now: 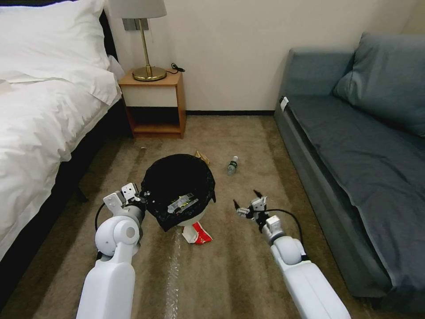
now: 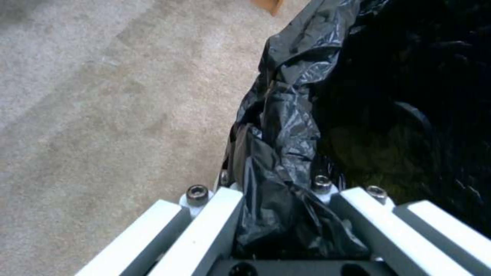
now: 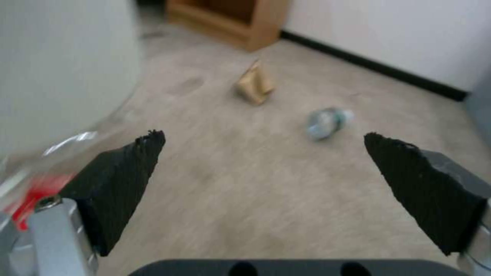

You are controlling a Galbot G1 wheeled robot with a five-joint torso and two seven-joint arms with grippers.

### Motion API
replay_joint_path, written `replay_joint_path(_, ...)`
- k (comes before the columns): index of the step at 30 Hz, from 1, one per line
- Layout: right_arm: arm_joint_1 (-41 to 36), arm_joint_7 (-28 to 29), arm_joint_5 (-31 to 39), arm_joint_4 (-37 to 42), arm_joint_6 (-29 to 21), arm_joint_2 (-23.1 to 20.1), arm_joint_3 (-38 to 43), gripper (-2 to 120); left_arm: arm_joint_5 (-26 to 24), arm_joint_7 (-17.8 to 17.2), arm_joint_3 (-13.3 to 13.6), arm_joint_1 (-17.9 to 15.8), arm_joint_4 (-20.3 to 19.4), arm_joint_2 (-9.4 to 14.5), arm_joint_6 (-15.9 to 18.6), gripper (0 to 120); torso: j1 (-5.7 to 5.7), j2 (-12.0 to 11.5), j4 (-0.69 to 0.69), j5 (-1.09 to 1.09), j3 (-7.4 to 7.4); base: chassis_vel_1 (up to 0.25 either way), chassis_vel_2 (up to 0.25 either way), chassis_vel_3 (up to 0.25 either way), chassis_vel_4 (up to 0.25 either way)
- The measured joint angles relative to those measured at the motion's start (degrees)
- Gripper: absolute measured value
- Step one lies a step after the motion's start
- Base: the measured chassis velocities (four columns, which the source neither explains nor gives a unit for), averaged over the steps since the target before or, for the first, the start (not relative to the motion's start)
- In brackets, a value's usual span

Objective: Pick up the trash bin, then pick up the garbage on the floor and place it into the trash bin.

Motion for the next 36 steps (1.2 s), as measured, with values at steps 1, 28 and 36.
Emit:
replay_joint_path(1,0.0,0.0,0.0,0.0,0.0,0.0,0.0,100,0.0,0.0,0.0,0.0,0.0,0.0,0.0,3,0.0,0.0,0.0,0.0,0.0,0.0,0.0,0.0,0.0)
replay_joint_path(28,3.3,-6.0,-0.6,-16.1,9.4,10.8,-4.4,100,1.5,1.3,-2.4,0.6,-0.5,-0.9,-0.5,3,0.0,0.0,0.0,0.01,0.0,0.0,0.0,0.0,0.0)
replay_joint_path(36,5.7,-8.1,-0.9,-23.4,13.2,13.9,-2.9,100,1.6,1.6,-3.2,0.7,-0.4,-0.8,-0.6,3,0.0,0.0,0.01,0.0,0.0,0.0,0.0,0.0,0.0)
